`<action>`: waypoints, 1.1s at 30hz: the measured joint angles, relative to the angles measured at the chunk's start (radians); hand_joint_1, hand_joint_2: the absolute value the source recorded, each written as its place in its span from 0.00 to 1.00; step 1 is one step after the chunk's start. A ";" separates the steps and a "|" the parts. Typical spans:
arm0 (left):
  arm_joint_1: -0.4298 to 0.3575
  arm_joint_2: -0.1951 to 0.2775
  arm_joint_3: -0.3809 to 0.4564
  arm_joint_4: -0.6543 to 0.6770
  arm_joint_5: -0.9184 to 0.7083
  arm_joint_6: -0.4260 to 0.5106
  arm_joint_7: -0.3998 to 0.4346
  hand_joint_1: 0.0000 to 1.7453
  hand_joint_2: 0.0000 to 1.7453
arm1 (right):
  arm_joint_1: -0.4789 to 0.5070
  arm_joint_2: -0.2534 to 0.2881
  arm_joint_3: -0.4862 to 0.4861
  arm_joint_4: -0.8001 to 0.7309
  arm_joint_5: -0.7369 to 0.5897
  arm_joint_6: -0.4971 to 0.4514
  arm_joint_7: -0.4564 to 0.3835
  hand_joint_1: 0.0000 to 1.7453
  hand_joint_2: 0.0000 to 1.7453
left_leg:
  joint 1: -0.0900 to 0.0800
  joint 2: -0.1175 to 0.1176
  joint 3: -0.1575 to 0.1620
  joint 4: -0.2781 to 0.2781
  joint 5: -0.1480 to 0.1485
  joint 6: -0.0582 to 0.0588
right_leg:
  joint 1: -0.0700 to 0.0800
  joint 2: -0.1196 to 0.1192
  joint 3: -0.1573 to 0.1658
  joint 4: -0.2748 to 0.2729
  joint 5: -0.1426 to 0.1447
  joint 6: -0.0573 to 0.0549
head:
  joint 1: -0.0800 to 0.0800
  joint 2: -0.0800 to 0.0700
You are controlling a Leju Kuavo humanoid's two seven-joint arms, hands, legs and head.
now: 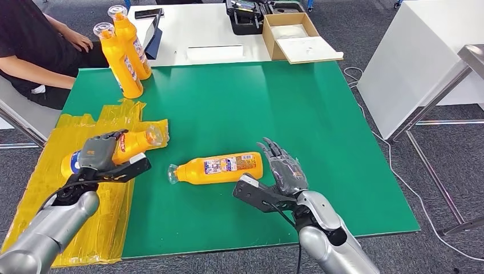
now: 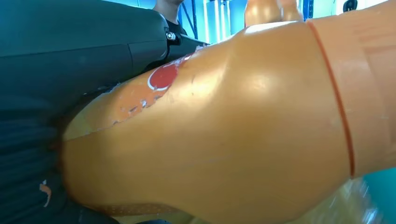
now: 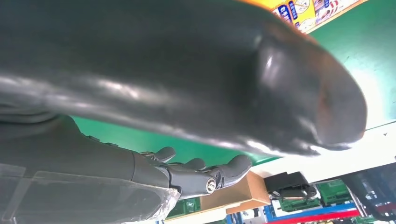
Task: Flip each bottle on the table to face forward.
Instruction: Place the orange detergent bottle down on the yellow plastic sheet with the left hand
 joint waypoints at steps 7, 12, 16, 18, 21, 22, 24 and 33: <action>0.027 -0.008 -0.022 0.098 -0.081 0.038 0.043 1.00 1.00 | -0.005 0.020 0.000 0.000 0.017 0.029 -0.001 0.00 0.00 | 0.000 0.000 0.000 0.000 0.000 0.000 | 0.000 0.000 0.000 0.000 0.000 0.000 | 0.000 0.000; 0.022 -0.022 -0.020 0.144 -0.094 0.040 0.060 1.00 1.00 | -0.003 0.031 0.000 0.000 0.029 0.035 -0.003 0.00 0.00 | 0.000 0.000 0.004 0.000 -0.001 -0.002 | 0.000 0.000 0.003 0.000 0.000 0.000 | 0.000 0.000; 0.017 -0.027 -0.020 0.160 -0.096 0.039 0.062 0.25 0.75 | -0.003 0.035 0.000 0.000 0.029 0.035 -0.003 0.00 0.00 | 0.000 0.001 0.006 0.000 -0.002 -0.002 | 0.000 0.000 0.005 0.000 -0.001 -0.001 | 0.000 0.000; 0.016 -0.029 -0.019 0.167 -0.101 0.033 0.069 0.00 0.25 | -0.002 0.035 0.000 0.000 0.033 0.040 -0.003 0.00 0.00 | 0.000 0.001 0.007 0.000 -0.002 -0.002 | 0.000 0.000 0.006 0.000 -0.001 -0.001 | 0.000 0.000; 0.016 -0.032 0.001 0.179 -0.102 0.023 0.094 0.00 0.00 | 0.006 0.036 -0.001 -0.007 0.052 0.058 -0.004 0.00 0.00 | 0.001 0.000 0.008 0.000 -0.002 -0.003 | 0.001 0.000 0.006 0.000 -0.001 -0.001 | 0.000 0.000; 0.017 -0.033 0.013 0.181 -0.096 0.024 0.100 0.00 0.00 | 0.009 0.036 -0.002 -0.011 0.061 0.064 -0.004 0.00 0.00 | 0.001 0.000 0.008 0.000 -0.002 -0.003 | 0.001 0.000 0.006 0.000 -0.001 -0.002 | 0.000 0.000; 0.024 -0.037 0.048 0.180 -0.067 0.030 0.097 0.00 0.00 | 0.017 0.038 -0.007 -0.019 0.079 0.073 -0.005 0.00 0.25 | 0.001 0.000 0.008 0.000 -0.002 -0.003 | 0.001 0.000 0.006 0.000 -0.001 -0.002 | 0.000 0.000; 0.076 -0.120 0.312 -0.029 0.252 -0.053 0.023 0.00 0.00 | -0.008 0.048 -0.055 -0.007 0.106 0.098 -0.055 0.00 1.00 | 0.001 0.000 0.004 0.000 -0.001 -0.002 | 0.001 0.000 0.001 0.000 0.000 -0.004 | 0.000 0.000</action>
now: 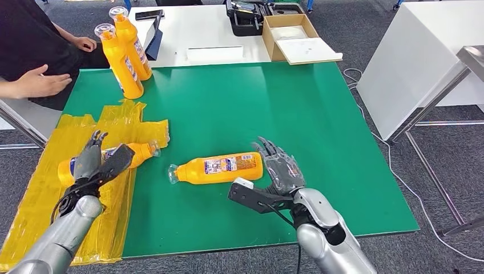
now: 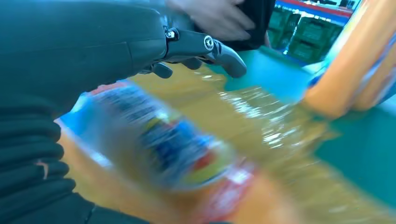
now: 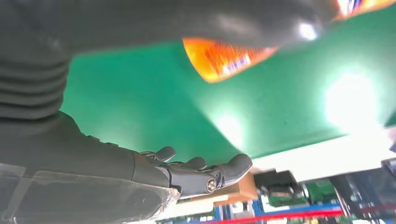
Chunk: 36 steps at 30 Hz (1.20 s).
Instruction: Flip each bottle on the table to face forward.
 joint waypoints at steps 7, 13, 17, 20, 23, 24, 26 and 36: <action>-0.042 -0.076 0.065 -0.221 0.285 -0.088 -0.039 0.00 0.00 | -0.144 -0.007 0.005 0.146 0.012 -0.076 -0.018 0.00 1.00 | 0.000 0.000 -0.002 0.000 0.003 0.002 | 0.000 -0.001 0.001 0.000 0.003 0.001 | 0.000 0.000; -0.067 -0.090 0.063 -0.270 0.356 -0.082 -0.045 0.00 0.00 | -0.182 -0.014 0.016 0.192 0.006 -0.092 -0.018 0.00 1.00 | 0.000 0.000 -0.002 0.000 0.003 0.002 | 0.000 0.000 0.001 0.000 0.003 0.002 | 0.000 0.000; -0.099 -0.107 0.055 -0.360 0.469 -0.056 -0.071 0.00 0.00 | -0.243 -0.028 0.054 0.276 -0.005 -0.107 -0.003 0.00 1.00 | 0.000 0.000 -0.002 0.000 0.003 0.002 | 0.000 0.000 0.001 0.000 0.003 0.002 | 0.000 0.000; -0.113 -0.111 0.037 -0.387 0.527 -0.037 -0.088 0.00 0.00 | -0.285 -0.021 0.086 0.328 -0.020 -0.101 0.007 0.00 1.00 | 0.000 0.001 -0.003 0.000 0.003 0.002 | 0.000 0.000 0.000 0.000 0.003 0.001 | 0.000 0.000; -0.141 -0.114 0.005 -0.400 0.562 -0.022 -0.096 0.00 0.00 | -0.328 0.000 0.127 0.386 -0.036 -0.086 0.011 0.00 1.00 | 0.001 0.001 -0.003 0.000 0.004 0.002 | 0.001 0.000 0.000 0.000 0.003 0.001 | 0.000 0.000; -0.150 -0.116 -0.004 -0.402 0.570 -0.017 -0.099 0.00 0.00 | -0.337 0.007 0.140 0.400 -0.039 -0.081 0.012 0.00 1.00 | 0.001 0.001 -0.003 0.000 0.004 0.002 | 0.002 0.000 0.000 0.000 0.003 0.001 | 0.000 0.000; -0.166 -0.120 -0.021 -0.405 0.583 -0.008 -0.103 0.00 0.00 | -0.348 0.022 0.167 0.419 -0.048 -0.069 0.013 0.00 1.00 | 0.001 0.001 -0.003 0.000 0.004 0.002 | 0.002 0.000 0.000 0.000 0.003 0.001 | 0.000 0.000; -0.202 -0.129 -0.071 -0.398 0.650 0.031 -0.127 0.00 0.00 | -0.366 0.061 0.279 0.491 -0.121 -0.016 0.016 0.00 1.00 | 0.001 0.000 -0.004 0.000 0.004 0.002 | 0.002 0.000 0.000 0.000 0.003 0.001 | 0.000 0.000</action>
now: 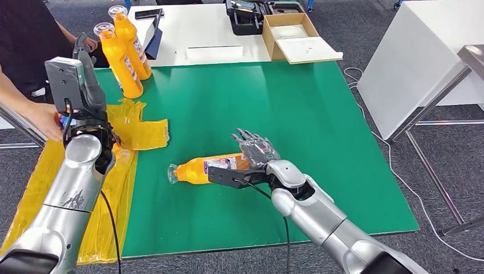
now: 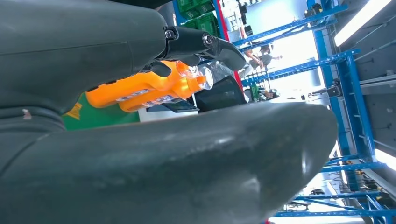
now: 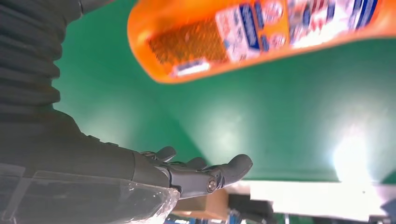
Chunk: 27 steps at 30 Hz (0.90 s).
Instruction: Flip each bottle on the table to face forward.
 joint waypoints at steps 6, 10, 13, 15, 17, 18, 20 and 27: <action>-0.002 -0.001 -0.007 0.002 0.008 0.012 -0.003 0.00 0.00 | -0.006 0.004 0.033 0.037 0.001 0.031 0.016 0.00 1.00 | 0.000 0.000 0.000 0.000 0.000 0.000 | 0.000 0.000 0.000 0.000 0.000 0.000 | 0.000 0.000; -0.002 -0.001 -0.009 0.002 0.015 0.017 -0.003 0.00 0.00 | -0.018 0.004 0.060 0.072 0.038 0.076 0.060 0.00 1.00 | 0.000 0.000 0.000 0.000 0.000 0.000 | 0.000 0.000 0.000 0.000 0.000 0.000 | 0.000 0.000; -0.002 -0.001 -0.009 0.002 0.027 0.019 -0.005 0.00 0.00 | -0.027 0.003 0.078 0.118 0.076 0.082 0.083 0.00 1.00 | 0.000 0.000 0.000 0.000 0.000 0.000 | 0.000 0.000 0.000 0.000 0.000 0.000 | 0.000 0.000; -0.002 -0.001 -0.009 0.002 0.032 0.020 -0.008 0.00 0.00 | -0.032 0.003 0.085 0.162 0.097 0.077 0.088 0.00 1.00 | 0.000 0.000 0.000 0.000 0.000 0.000 | 0.000 0.000 0.000 0.000 0.000 0.000 | 0.000 0.000; -0.002 -0.001 -0.009 0.002 0.035 0.020 -0.011 0.00 0.00 | -0.036 0.003 0.090 0.204 0.108 0.070 0.088 0.00 1.00 | 0.000 0.000 0.000 0.000 0.000 0.000 | 0.000 0.000 0.000 0.000 0.000 0.000 | 0.000 0.000; -0.002 -0.001 -0.009 0.002 0.036 0.020 -0.012 0.00 0.00 | -0.038 0.003 0.092 0.220 0.111 0.067 0.088 0.00 1.00 | 0.000 0.000 0.000 0.000 0.000 0.000 | 0.000 0.000 0.000 0.000 0.000 0.000 | 0.000 0.000; -0.002 -0.001 -0.010 0.002 0.038 0.020 -0.012 0.00 0.00 | -0.042 0.003 0.095 0.245 0.114 0.063 0.088 0.00 1.00 | 0.000 0.000 0.000 0.000 0.000 0.000 | 0.000 0.000 0.000 0.000 0.000 0.000 | 0.000 0.000; -0.002 -0.001 -0.010 0.002 0.043 0.020 -0.014 0.00 0.00 | -0.059 0.006 0.100 0.295 0.122 0.056 0.088 0.00 1.00 | 0.000 0.000 0.001 0.000 0.000 0.000 | 0.000 0.000 0.000 0.000 0.000 0.000 | 0.000 0.000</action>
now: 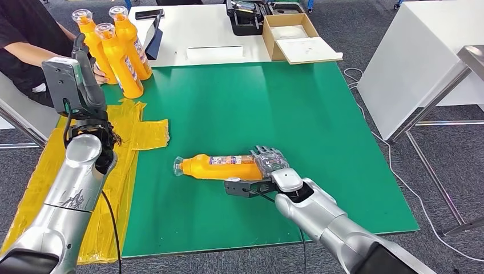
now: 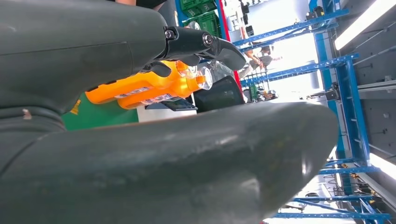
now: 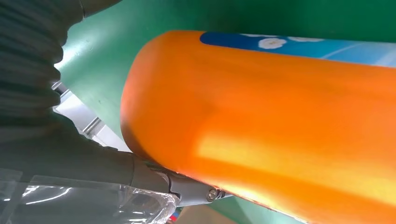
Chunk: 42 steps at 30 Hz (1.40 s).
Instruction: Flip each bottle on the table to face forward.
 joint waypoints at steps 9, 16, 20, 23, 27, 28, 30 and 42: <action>-0.001 0.000 -0.001 0.002 0.039 0.011 -0.018 0.00 0.00 | -0.019 0.004 0.000 0.061 0.028 -0.009 -0.035 0.00 1.00 | 0.000 0.000 0.003 0.000 0.000 0.000 | 0.000 0.000 0.003 0.000 0.000 0.000 | 0.000 0.000; -0.001 0.000 -0.001 0.007 0.057 0.012 -0.030 0.00 0.00 | -0.021 0.015 -0.022 0.056 -0.039 0.016 -0.057 0.00 1.00 | 0.000 0.000 0.004 0.000 0.000 0.000 | 0.000 0.000 0.004 0.000 0.000 0.000 | 0.000 0.000; -0.003 0.000 -0.001 0.010 0.060 0.012 -0.032 0.00 0.00 | -0.022 0.020 -0.036 0.038 -0.074 0.039 -0.064 0.00 1.00 | 0.000 0.000 0.004 0.000 0.000 0.000 | 0.000 0.000 0.004 0.000 0.000 0.000 | 0.000 0.000; -0.004 0.000 -0.001 0.010 0.061 0.012 -0.032 0.00 0.00 | -0.021 0.022 -0.040 0.029 -0.086 0.043 -0.065 0.00 1.00 | 0.000 0.000 0.004 0.000 0.000 0.000 | 0.000 0.000 0.004 0.000 0.000 0.000 | 0.000 0.000; -0.005 0.001 -0.001 0.014 0.065 0.012 -0.037 0.00 0.00 | -0.014 0.028 -0.041 0.008 -0.134 0.055 -0.067 0.00 1.00 | 0.000 0.000 0.003 0.000 0.000 0.000 | 0.000 0.000 0.003 0.000 0.000 0.000 | 0.000 0.000; -0.005 0.001 -0.001 0.016 0.067 0.012 -0.038 0.00 0.00 | -0.012 0.030 -0.040 0.000 -0.151 0.057 -0.067 0.00 1.00 | 0.000 0.000 0.003 0.000 0.000 0.000 | 0.000 0.000 0.003 0.000 0.000 0.000 | 0.000 0.000; -0.006 0.001 -0.001 0.019 0.071 0.012 -0.041 0.00 0.00 | -0.010 0.033 -0.037 -0.017 -0.179 0.060 -0.064 0.00 1.00 | 0.000 0.000 0.003 0.000 0.000 0.000 | 0.000 0.000 0.002 0.000 0.000 0.000 | 0.000 0.000; -0.008 0.001 -0.001 0.023 0.072 0.023 -0.039 0.00 0.00 | -0.005 0.042 -0.018 -0.044 -0.201 0.035 -0.044 0.00 1.00 | 0.000 0.000 0.002 0.000 0.000 0.000 | 0.000 0.000 0.002 0.000 0.000 0.000 | 0.000 0.000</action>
